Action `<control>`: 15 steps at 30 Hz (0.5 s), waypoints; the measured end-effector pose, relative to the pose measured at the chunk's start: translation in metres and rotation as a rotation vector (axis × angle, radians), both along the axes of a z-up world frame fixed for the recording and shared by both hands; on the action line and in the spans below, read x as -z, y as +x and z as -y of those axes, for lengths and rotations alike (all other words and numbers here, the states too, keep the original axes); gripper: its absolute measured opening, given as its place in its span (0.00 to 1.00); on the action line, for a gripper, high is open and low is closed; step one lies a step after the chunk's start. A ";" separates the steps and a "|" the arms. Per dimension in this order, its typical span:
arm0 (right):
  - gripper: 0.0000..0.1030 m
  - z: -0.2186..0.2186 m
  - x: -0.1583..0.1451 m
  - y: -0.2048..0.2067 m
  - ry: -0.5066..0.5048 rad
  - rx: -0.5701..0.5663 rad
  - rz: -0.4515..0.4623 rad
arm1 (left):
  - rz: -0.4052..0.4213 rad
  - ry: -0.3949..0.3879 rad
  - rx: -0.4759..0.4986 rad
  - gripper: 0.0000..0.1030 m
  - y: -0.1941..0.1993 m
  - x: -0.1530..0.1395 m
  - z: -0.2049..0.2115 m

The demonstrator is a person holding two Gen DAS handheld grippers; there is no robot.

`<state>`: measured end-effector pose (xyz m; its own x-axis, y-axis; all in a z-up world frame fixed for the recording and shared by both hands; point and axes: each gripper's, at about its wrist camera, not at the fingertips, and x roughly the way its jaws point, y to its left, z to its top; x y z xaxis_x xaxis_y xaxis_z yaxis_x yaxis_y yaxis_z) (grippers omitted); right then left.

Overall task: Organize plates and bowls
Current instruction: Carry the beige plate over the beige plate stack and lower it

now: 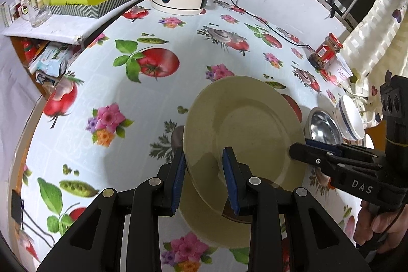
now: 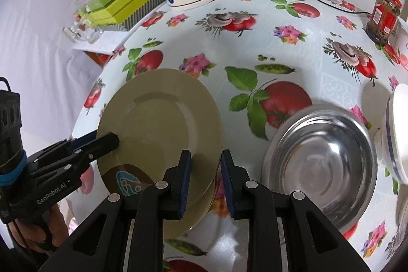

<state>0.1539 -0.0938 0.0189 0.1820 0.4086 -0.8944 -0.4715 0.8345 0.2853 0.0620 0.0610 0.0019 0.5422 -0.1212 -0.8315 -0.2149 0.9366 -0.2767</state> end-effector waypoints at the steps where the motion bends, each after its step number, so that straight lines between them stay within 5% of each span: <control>1: 0.22 -0.001 0.001 -0.004 -0.003 -0.005 0.000 | 0.000 -0.001 -0.002 0.30 -0.002 0.000 0.000; 15: 0.23 -0.002 0.008 -0.026 -0.028 -0.030 -0.009 | -0.035 -0.005 -0.006 0.30 -0.021 0.013 0.003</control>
<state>0.1277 -0.0915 0.0108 0.1622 0.3887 -0.9070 -0.4941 0.8276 0.2663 0.0414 0.0578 -0.0107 0.5134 -0.1225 -0.8494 -0.2305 0.9337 -0.2740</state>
